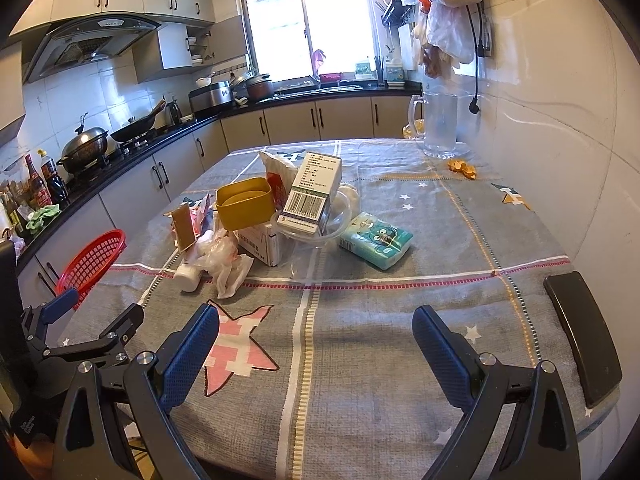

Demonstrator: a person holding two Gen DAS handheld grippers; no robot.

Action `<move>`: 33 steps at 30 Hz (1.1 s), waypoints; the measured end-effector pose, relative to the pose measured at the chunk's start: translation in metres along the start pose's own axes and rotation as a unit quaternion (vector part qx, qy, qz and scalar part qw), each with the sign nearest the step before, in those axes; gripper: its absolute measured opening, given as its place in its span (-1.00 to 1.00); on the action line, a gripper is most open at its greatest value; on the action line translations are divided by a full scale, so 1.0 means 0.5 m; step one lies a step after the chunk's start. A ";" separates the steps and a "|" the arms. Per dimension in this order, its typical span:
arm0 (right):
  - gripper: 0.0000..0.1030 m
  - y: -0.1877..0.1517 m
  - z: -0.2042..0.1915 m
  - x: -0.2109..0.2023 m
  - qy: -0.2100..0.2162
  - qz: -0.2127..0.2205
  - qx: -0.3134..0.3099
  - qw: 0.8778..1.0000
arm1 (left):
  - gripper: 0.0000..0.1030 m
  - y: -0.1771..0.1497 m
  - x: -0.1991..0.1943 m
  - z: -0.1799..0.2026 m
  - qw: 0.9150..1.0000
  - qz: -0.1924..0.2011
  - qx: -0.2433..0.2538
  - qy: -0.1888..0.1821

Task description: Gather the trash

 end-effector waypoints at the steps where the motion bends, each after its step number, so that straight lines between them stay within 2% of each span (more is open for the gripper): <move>1: 0.93 0.001 0.000 0.001 0.000 0.000 0.000 1.000 | 1.00 0.001 -0.001 0.000 1.000 0.000 -0.001 0.000; 22: 0.93 0.006 -0.006 0.008 0.014 -0.007 0.003 1.000 | 1.00 -0.006 0.008 -0.009 1.000 -0.007 -0.001 -0.001; 33: 0.93 0.026 0.006 0.019 0.029 -0.008 0.017 0.999 | 1.00 0.001 0.030 -0.047 0.998 -0.043 -0.039 -0.023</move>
Point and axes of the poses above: each gripper's, at about its wrist camera, not at the fingertips, and x roughly the way its jaws point, z to its right, y to its top, the point moved 6 cm from there along x, roughly the way its jaws point, and after that the axes turned 13 degrees about -x, right-handed, at the moved point
